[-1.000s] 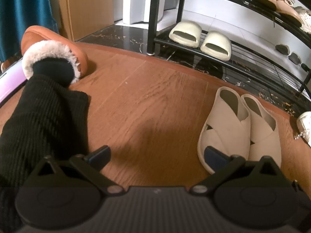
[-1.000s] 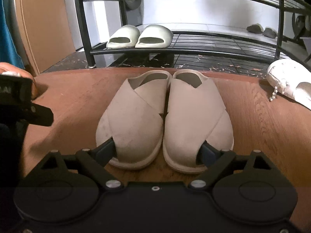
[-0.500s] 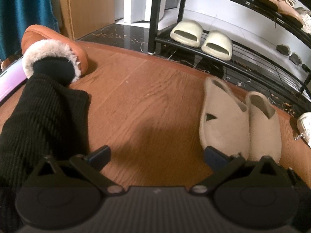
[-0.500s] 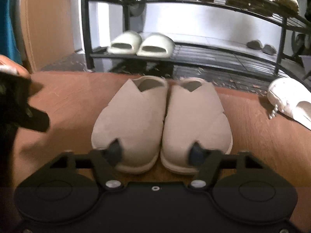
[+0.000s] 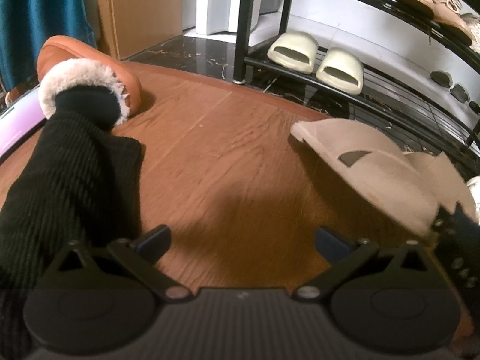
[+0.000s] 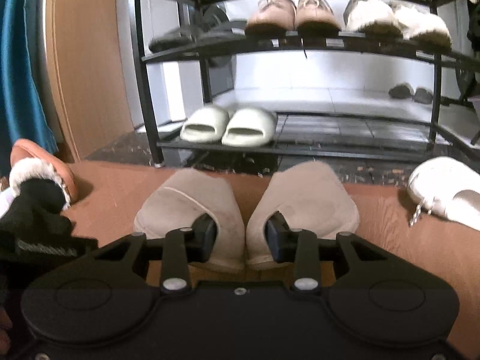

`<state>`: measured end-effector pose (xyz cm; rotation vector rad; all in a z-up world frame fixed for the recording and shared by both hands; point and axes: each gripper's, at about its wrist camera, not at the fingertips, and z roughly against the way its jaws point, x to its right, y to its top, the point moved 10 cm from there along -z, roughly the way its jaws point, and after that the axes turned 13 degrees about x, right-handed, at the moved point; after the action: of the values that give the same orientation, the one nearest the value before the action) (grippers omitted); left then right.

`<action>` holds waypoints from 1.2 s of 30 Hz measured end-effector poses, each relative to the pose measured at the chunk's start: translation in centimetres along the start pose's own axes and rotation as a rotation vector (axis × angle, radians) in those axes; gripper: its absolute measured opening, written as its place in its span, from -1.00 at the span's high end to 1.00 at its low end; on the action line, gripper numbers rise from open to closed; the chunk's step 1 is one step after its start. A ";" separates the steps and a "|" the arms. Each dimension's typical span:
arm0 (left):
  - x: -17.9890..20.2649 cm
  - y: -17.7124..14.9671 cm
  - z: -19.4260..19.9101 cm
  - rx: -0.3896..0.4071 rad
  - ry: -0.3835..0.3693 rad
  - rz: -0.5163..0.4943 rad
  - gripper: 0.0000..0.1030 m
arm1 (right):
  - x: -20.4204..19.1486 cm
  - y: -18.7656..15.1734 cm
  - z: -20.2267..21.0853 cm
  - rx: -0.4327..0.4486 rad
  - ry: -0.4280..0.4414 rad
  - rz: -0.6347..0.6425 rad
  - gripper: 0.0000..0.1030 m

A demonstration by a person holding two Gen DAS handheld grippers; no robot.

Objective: Organize scattered shoes
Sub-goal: 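Lift and carry the slipper pair with the right gripper into the rack's lower shelf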

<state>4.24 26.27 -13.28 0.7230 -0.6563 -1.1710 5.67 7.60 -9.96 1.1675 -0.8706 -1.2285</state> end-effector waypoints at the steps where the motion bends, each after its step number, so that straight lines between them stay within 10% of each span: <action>1: 0.0 0.0 0.0 0.001 0.001 0.000 -0.99 | 0.2 0.4 0.3 0.000 0.002 -0.013 0.29; 15: 0.1 -0.1 0.0 -0.004 -0.005 0.004 -0.99 | 2.9 7.3 1.3 0.171 -0.023 -0.026 0.29; 36: 1.2 -0.2 -0.9 -0.043 -0.019 -0.037 -0.99 | 15.0 9.5 -22.3 0.260 -0.309 0.063 0.29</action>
<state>5.15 25.18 -13.94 0.6913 -0.6337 -1.2242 31.80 -3.39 -7.11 1.1593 -1.3205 -1.2904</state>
